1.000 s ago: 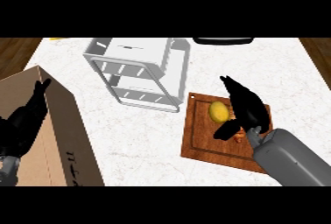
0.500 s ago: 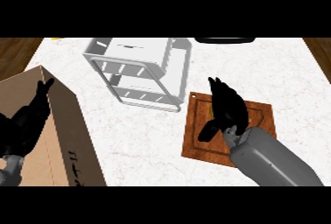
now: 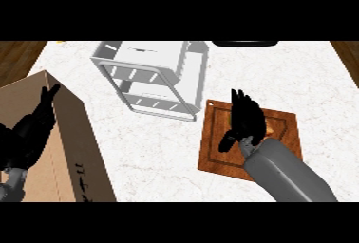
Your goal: Pick the lemon from the cutting board and place it in the tiered basket
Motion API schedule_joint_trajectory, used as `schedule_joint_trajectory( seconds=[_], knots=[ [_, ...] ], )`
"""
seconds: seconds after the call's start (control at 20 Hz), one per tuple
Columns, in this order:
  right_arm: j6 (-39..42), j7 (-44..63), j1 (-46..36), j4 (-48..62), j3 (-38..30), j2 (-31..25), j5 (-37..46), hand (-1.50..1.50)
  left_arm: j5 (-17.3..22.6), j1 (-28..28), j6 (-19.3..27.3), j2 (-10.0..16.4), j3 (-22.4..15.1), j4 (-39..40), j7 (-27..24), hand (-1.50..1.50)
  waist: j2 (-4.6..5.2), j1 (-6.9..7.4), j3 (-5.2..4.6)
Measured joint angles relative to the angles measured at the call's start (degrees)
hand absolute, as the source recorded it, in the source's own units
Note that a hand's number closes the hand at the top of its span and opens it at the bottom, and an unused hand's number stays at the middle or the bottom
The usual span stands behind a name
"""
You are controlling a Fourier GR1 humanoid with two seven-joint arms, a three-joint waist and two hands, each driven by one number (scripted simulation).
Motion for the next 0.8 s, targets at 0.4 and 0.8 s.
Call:
schedule_joint_trajectory(
  seconds=[0.4, 0.8],
  knots=[
    [-2.51, -1.52, 1.57, 3.69, -1.16, 0.82, 6.21, -1.5, -0.43, 0.2, 0.38, -0.15, -0.04, 0.13, -0.65, 0.0, -0.05, -0.16, 0.07],
    [0.51, -5.46, 2.37, 8.39, -3.92, 1.9, 3.96, 1.5, -0.04, -0.14, -0.67, -0.25, -0.01, 0.9, -1.24, 0.0, -0.16, -0.07, 0.1]
  ],
)
